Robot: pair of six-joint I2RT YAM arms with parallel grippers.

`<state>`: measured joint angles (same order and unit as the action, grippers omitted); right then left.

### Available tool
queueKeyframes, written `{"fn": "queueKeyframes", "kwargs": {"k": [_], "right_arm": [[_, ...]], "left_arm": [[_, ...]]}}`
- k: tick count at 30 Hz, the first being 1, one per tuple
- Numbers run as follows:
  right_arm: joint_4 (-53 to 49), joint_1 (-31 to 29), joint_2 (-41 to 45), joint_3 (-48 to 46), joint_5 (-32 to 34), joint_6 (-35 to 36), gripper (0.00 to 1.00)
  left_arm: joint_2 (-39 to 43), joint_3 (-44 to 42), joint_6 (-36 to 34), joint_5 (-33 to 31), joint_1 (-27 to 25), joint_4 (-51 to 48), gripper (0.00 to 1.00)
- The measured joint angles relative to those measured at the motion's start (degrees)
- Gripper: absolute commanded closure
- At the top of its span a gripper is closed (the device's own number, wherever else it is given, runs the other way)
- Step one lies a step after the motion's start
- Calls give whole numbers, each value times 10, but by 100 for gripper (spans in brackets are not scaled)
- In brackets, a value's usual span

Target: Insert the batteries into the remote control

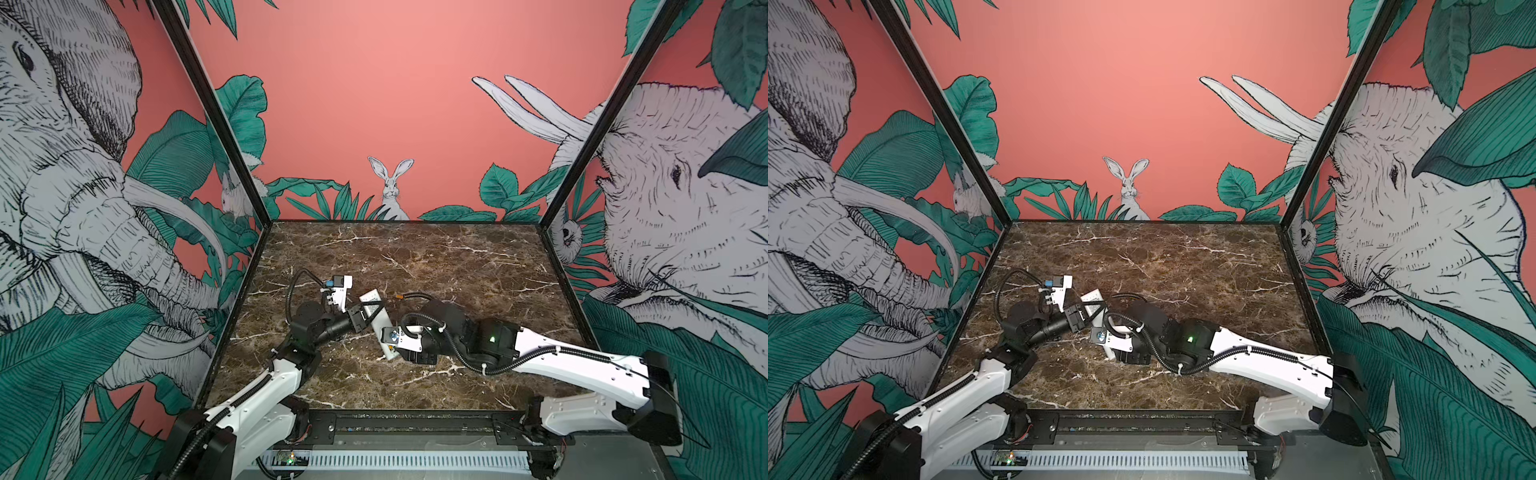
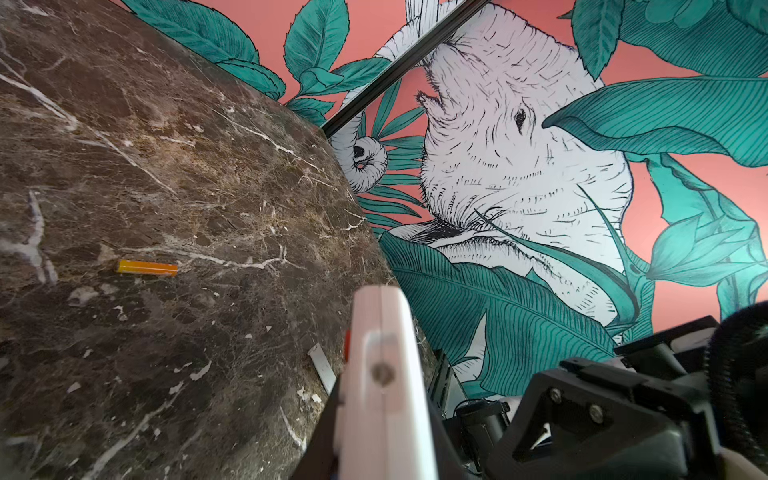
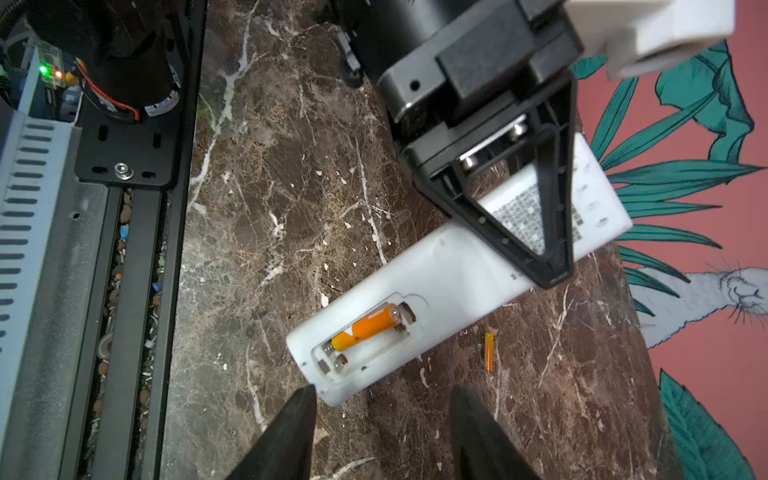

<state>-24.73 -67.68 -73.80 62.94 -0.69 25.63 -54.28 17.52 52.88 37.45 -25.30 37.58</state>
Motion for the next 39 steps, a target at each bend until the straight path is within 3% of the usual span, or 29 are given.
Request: {"fn": "queueKeyframes", "kwargs": {"k": [4, 39], "right_arm": [[-5, 0, -5, 4, -5, 18, 61], [-4, 0, -83, 38, -3, 61, 74]], "left_arm": [[0, 0, -2, 7, 0, -2, 100], [0, 0, -3, 24, 0, -4, 100]]}}
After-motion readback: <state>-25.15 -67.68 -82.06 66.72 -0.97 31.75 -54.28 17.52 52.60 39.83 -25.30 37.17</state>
